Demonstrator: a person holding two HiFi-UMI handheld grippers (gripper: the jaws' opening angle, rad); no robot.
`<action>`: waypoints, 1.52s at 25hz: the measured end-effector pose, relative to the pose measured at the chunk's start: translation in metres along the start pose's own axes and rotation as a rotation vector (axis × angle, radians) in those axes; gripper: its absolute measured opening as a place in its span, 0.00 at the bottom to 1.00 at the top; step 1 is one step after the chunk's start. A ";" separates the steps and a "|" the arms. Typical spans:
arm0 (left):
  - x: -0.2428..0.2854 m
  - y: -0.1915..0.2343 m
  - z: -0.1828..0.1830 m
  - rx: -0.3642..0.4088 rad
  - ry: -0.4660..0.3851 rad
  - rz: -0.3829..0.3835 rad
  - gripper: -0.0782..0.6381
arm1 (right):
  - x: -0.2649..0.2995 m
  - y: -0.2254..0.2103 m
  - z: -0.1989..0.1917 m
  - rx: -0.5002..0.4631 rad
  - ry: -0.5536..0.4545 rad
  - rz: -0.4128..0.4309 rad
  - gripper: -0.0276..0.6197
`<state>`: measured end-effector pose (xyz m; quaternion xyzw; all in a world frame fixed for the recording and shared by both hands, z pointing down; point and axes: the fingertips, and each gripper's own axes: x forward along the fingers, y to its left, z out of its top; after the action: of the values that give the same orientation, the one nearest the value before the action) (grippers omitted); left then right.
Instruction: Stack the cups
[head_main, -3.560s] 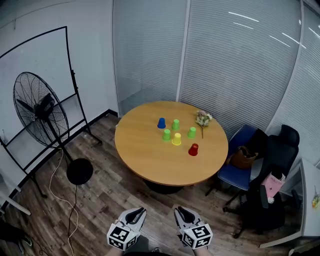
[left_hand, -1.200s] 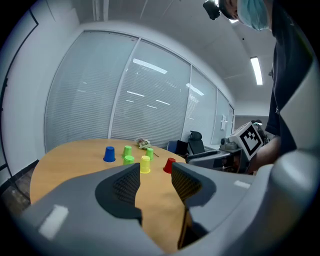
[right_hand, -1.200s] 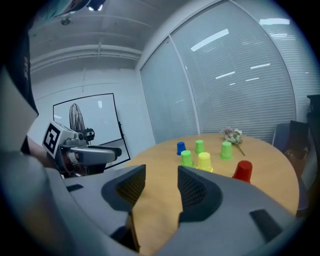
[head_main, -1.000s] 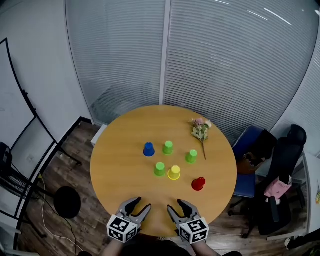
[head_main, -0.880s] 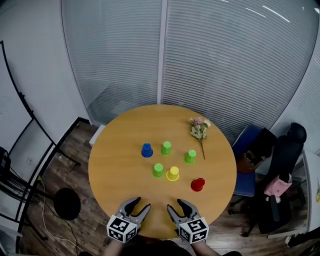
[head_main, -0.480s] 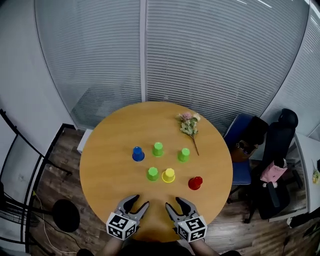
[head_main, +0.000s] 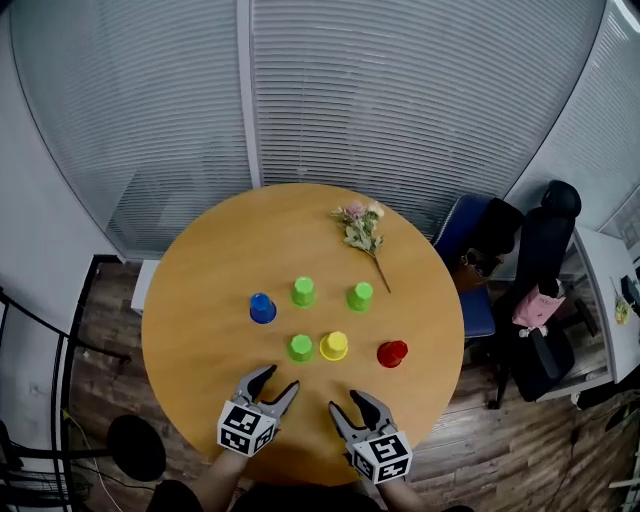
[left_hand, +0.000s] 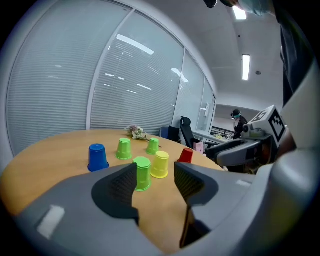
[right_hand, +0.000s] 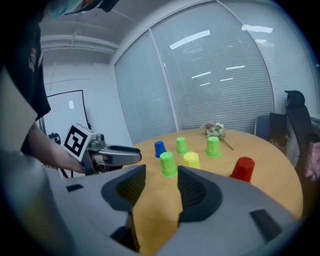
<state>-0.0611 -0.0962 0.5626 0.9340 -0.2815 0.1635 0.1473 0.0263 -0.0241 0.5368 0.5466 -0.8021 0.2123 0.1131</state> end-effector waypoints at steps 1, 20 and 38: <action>0.006 0.005 -0.001 0.000 0.001 -0.007 0.42 | 0.002 0.000 -0.002 0.005 0.003 -0.006 0.30; 0.103 0.037 -0.024 0.089 0.108 -0.121 0.54 | 0.012 -0.008 -0.025 0.081 0.025 -0.112 0.30; 0.032 0.029 -0.048 0.080 0.088 -0.016 0.45 | 0.025 0.013 -0.027 0.009 0.086 0.027 0.30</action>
<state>-0.0635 -0.1167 0.6236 0.9332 -0.2605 0.2144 0.1236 0.0035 -0.0280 0.5679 0.5265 -0.8029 0.2407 0.1421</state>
